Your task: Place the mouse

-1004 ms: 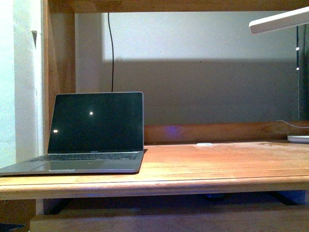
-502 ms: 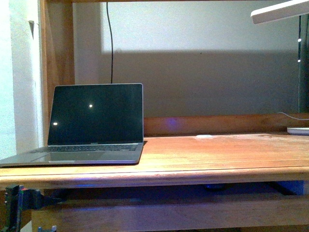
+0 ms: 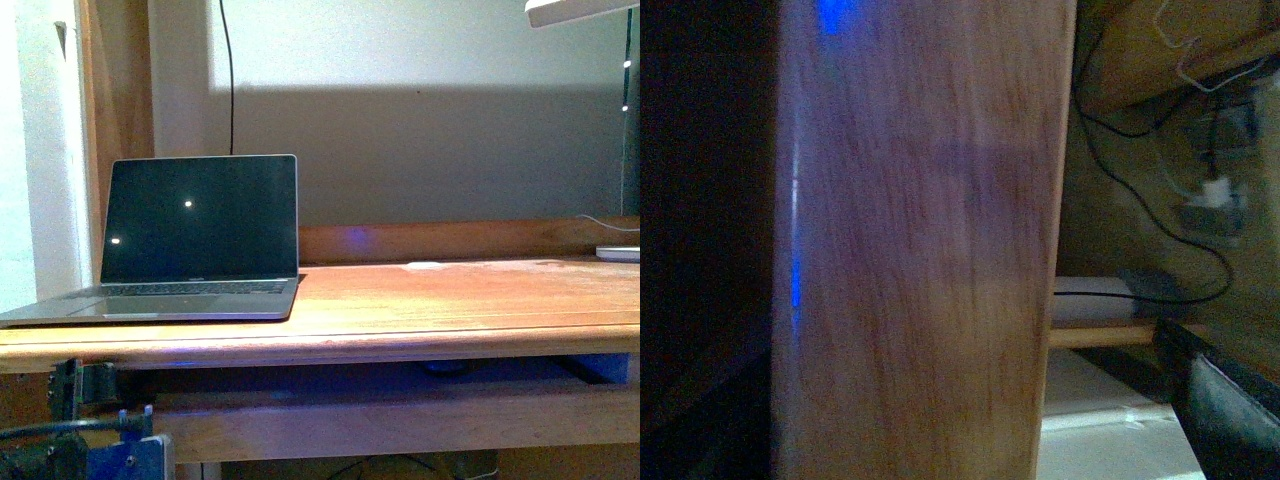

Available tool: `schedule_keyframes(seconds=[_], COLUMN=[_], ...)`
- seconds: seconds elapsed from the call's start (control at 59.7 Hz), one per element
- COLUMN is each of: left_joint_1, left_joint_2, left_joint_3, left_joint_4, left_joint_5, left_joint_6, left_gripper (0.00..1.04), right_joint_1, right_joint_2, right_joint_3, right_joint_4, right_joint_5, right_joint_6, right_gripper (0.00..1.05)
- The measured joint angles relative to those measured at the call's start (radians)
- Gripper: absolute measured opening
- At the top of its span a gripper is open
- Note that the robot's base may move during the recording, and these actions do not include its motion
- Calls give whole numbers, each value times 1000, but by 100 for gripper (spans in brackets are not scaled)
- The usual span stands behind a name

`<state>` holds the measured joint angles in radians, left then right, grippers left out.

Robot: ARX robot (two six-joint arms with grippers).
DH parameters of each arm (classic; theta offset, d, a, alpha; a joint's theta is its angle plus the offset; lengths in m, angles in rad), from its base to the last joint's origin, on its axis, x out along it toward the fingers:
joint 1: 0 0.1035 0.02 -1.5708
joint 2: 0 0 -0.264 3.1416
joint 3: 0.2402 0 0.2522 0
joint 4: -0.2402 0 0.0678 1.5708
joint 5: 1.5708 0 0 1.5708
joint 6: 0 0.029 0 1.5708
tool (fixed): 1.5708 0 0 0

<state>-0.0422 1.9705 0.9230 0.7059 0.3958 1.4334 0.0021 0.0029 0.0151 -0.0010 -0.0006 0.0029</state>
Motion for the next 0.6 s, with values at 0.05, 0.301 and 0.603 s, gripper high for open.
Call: schedule_keyframes(seconds=[0.05, 0.301, 0.603], left_joint_1=[-9, -45, -149], left_joint_2=[-34, -246, -462], left_joint_3=[7, 16, -116], left_joint_4=[-88, -595, -698], left_joint_5=[0, 127, 335], left_joint_6=[-54, -357, -789], left_gripper=[97, 97, 97], right_joint_1=[0, 0, 0], right_joint_2=[0, 0, 0], right_joint_3=[0, 0, 0], right_joint_4=[0, 0, 0], right_joint_5=[0, 0, 0], right_joint_6=[0, 0, 0], right_gripper=[97, 97, 97])
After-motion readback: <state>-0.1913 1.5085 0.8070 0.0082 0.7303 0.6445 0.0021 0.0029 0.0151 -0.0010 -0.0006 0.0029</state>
